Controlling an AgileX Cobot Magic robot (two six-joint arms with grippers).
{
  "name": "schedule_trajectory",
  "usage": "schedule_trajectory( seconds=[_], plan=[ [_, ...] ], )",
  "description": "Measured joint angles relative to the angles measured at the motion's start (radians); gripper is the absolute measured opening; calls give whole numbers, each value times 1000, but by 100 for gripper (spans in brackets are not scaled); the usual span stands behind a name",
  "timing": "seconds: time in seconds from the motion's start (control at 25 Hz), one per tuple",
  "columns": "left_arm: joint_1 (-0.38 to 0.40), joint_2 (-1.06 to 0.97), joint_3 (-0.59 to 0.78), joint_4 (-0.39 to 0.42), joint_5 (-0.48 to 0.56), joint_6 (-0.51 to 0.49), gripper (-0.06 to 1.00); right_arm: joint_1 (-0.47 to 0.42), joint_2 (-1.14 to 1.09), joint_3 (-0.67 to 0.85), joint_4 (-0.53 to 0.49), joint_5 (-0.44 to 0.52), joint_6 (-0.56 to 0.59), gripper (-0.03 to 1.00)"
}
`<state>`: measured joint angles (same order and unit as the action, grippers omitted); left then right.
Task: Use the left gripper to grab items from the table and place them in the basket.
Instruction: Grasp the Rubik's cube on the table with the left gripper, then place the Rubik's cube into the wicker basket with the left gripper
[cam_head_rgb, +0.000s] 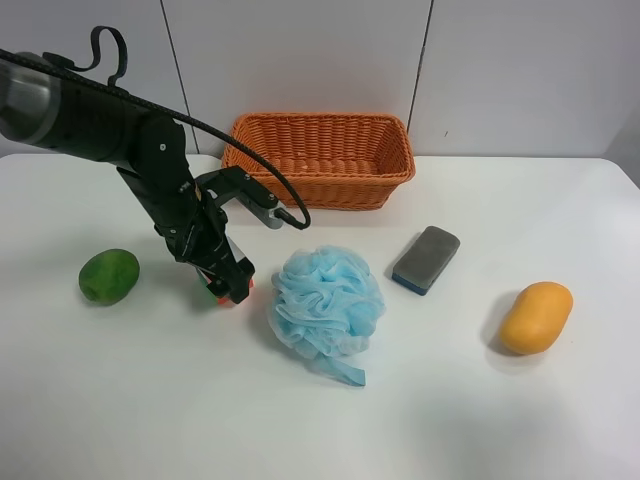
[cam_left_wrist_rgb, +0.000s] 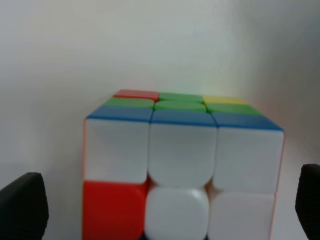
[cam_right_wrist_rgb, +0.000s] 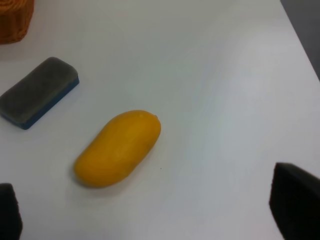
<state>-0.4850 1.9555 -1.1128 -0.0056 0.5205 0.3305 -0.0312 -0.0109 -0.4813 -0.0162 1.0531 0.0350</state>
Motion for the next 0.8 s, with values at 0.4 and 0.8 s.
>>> schedule_trajectory(
  seconds=[0.4,0.8],
  plan=[
    [0,38,0,-10,-31,1,94,0,0,0,0,0,0,99],
    [0,38,-1,-10,-34,1,57,0,0,0,0,0,0,99]
  ],
)
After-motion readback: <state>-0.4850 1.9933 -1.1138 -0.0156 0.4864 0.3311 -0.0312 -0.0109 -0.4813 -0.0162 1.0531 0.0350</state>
